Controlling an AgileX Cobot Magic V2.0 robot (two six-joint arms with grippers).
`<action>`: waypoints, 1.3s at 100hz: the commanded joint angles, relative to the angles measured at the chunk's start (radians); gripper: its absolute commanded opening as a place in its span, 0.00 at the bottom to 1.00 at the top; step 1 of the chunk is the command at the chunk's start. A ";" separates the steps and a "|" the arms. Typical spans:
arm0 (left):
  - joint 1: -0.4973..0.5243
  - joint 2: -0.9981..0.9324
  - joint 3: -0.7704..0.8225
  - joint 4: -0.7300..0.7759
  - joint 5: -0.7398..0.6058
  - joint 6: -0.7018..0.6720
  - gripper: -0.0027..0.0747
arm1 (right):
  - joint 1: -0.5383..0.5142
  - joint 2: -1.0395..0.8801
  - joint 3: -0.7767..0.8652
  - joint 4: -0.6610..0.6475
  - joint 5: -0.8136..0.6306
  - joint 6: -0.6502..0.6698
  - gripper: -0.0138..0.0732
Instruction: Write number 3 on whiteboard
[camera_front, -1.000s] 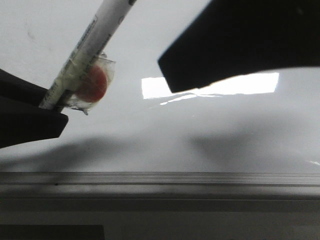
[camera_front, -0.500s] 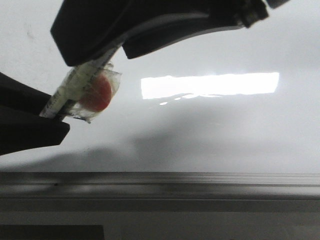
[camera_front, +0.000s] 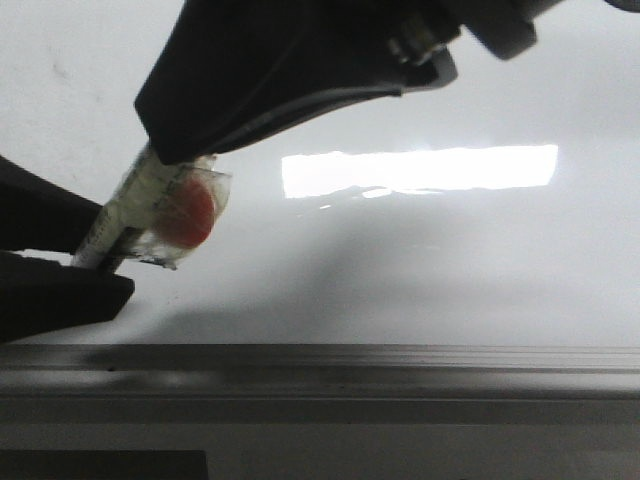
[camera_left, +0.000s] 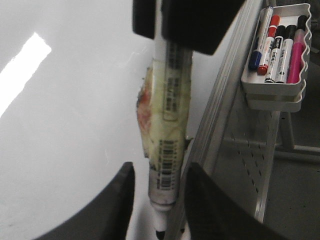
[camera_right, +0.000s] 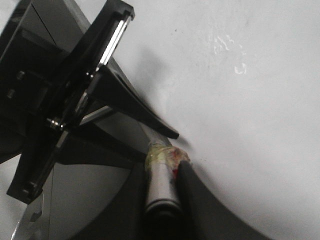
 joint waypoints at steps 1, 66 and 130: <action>-0.009 -0.017 -0.028 -0.010 -0.083 -0.006 0.55 | -0.009 -0.015 -0.035 -0.016 -0.065 -0.011 0.08; 0.010 -0.132 -0.028 -0.105 -0.039 -0.006 0.60 | -0.261 0.067 -0.355 -0.065 0.230 -0.015 0.08; 0.010 -0.132 -0.028 -0.105 -0.043 -0.006 0.60 | -0.283 0.093 -0.354 -0.089 0.412 -0.013 0.08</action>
